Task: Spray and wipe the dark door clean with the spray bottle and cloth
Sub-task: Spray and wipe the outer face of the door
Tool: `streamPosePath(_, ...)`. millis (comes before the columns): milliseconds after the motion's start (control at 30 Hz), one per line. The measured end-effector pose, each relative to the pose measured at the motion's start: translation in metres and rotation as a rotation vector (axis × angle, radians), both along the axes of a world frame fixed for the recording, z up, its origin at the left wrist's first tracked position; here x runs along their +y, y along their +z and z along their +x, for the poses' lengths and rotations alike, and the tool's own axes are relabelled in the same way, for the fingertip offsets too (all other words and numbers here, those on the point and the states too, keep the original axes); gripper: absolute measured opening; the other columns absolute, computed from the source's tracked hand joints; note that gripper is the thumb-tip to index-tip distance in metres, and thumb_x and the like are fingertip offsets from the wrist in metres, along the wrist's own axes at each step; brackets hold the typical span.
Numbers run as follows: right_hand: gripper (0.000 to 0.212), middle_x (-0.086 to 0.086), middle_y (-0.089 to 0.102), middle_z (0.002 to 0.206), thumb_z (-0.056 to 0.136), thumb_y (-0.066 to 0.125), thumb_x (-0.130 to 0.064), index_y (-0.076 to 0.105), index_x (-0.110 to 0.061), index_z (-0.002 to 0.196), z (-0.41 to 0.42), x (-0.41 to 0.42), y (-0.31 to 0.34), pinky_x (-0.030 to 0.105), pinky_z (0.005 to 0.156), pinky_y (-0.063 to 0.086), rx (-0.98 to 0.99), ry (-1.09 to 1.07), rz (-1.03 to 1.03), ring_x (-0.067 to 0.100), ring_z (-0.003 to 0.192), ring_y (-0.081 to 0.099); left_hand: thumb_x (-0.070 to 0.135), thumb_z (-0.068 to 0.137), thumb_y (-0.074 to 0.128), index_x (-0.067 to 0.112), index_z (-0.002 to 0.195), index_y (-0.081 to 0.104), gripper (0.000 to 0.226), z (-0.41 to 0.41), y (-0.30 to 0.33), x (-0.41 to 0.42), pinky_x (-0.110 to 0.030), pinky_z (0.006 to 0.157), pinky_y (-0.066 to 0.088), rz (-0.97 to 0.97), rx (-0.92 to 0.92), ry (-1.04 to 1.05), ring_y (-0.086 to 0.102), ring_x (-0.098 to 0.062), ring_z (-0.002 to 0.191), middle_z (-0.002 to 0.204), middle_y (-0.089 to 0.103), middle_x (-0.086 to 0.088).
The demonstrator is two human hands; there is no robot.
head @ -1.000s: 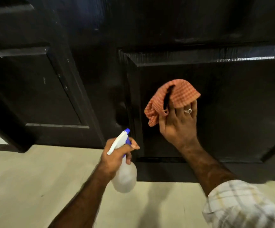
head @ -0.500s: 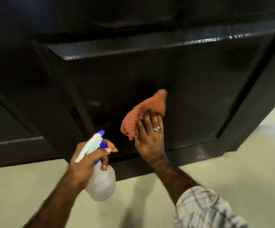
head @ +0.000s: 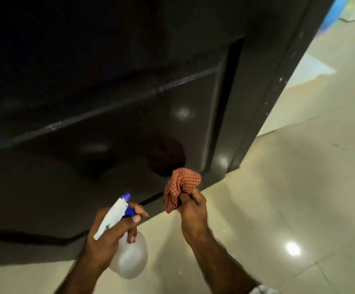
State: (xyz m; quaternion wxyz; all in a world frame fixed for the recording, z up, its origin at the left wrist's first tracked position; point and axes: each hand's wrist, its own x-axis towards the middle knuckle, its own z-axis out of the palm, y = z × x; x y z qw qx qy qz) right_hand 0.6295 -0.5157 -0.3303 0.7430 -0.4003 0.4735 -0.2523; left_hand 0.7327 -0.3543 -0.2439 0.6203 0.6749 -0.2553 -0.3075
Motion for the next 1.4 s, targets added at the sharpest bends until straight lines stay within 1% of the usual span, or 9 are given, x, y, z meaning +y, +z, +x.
streamPosePath(233,0.028,-0.003,0.076,0.119,0.110,0.056,-0.026,0.071,-0.019,0.132,-0.019,-0.088,0.044,0.037,0.104,0.057,0.091,0.025,0.076,0.017,0.112,0.071,-0.001,0.088,0.067,-0.002,0.090,0.077,0.010,-0.013,0.057,-0.111,-0.044,0.067,0.052,0.116,-0.063,-0.083,0.050,-0.034,0.049,0.087,0.075,-0.021)
streamPosePath(367,0.051,-0.005,0.073,0.109,0.103,0.054,-0.058,0.070,-0.014,0.123,-0.003,-0.111,0.077,0.025,0.088,0.061,0.050,-0.177,-0.530,0.012,0.103,0.071,-0.004,0.093,0.068,-0.004,0.092,0.074,0.006,-0.007,0.061,-0.154,-0.044,0.064,0.053,0.162,-0.186,-0.083,0.055,-0.038,0.051,0.078,0.075,-0.016)
streamPosePath(533,0.035,0.022,0.064,0.125,0.110,0.053,-0.027,0.061,0.002,0.129,0.029,-0.126,0.032,0.039,0.104,0.054,0.218,-0.261,-1.058,0.029,0.114,0.062,0.027,0.086,0.070,0.002,0.096,0.076,0.028,-0.009,0.051,-0.168,-0.043,0.062,0.056,0.236,-0.203,-0.112,0.057,-0.039,0.053,0.075,0.070,-0.023)
streamPosePath(733,0.019,-0.002,0.064,0.106,0.109,0.053,-0.022,0.059,-0.014,0.126,0.025,-0.108,-0.022,0.019,0.081,0.051,0.219,-0.169,-0.290,0.013,0.095,0.061,-0.005,0.098,0.065,0.001,0.094,0.075,0.013,-0.010,0.052,-0.161,-0.034,0.059,0.056,0.291,-0.150,-0.064,0.058,-0.025,0.052,0.085,0.075,-0.018)
streamPosePath(833,0.017,0.001,0.065,0.096,0.111,0.055,-0.024,0.060,-0.009,0.115,0.019,-0.126,-0.044,0.032,0.078,0.054,0.347,-0.053,0.098,0.022,0.091,0.066,-0.007,0.096,0.067,0.001,0.089,0.076,0.014,-0.009,0.065,-0.146,-0.036,0.056,0.052,0.242,-0.066,-0.036,0.054,-0.026,0.051,0.086,0.072,-0.025)
streamPosePath(1000,0.023,0.027,0.067,0.087,0.099,0.055,0.004,0.065,-0.014,0.087,0.010,-0.096,0.009,0.038,0.051,0.052,0.269,-0.019,-0.106,0.033,0.067,0.065,0.018,0.077,0.076,0.010,0.078,0.077,0.008,-0.004,0.105,-0.092,-0.030,0.052,0.043,0.121,0.100,0.023,0.049,-0.025,0.048,0.086,0.070,-0.026)
streamPosePath(1133,0.021,0.022,0.076,0.094,0.101,0.056,0.005,0.075,-0.004,0.099,0.003,-0.023,0.097,0.045,0.067,0.061,0.130,-0.097,-0.205,0.045,0.085,0.072,0.018,0.080,0.075,0.009,0.079,0.076,0.010,0.012,0.120,-0.039,-0.030,0.052,0.040,0.047,0.098,-0.085,0.047,-0.025,0.048,0.082,0.063,-0.038)
streamPosePath(1267,0.024,0.010,0.081,0.105,0.105,0.057,-0.001,0.075,-0.010,0.118,0.016,0.019,0.160,0.035,0.071,0.064,0.010,-0.185,-0.191,0.027,0.093,0.079,0.002,0.088,0.079,0.020,0.075,0.078,0.022,0.030,0.129,-0.005,-0.030,0.051,0.047,0.044,0.116,-0.090,0.050,-0.022,0.048,0.083,0.070,-0.024)
streamPosePath(1400,0.029,0.004,0.080,0.107,0.103,0.055,0.000,0.072,-0.013,0.122,0.028,0.041,0.202,0.039,0.083,0.062,-0.022,-0.281,-0.165,0.025,0.101,0.075,0.010,0.088,0.082,0.017,0.105,0.070,0.022,0.037,0.142,0.014,-0.032,0.058,0.056,0.080,0.173,-0.114,0.056,-0.021,0.054,0.088,0.076,-0.013)
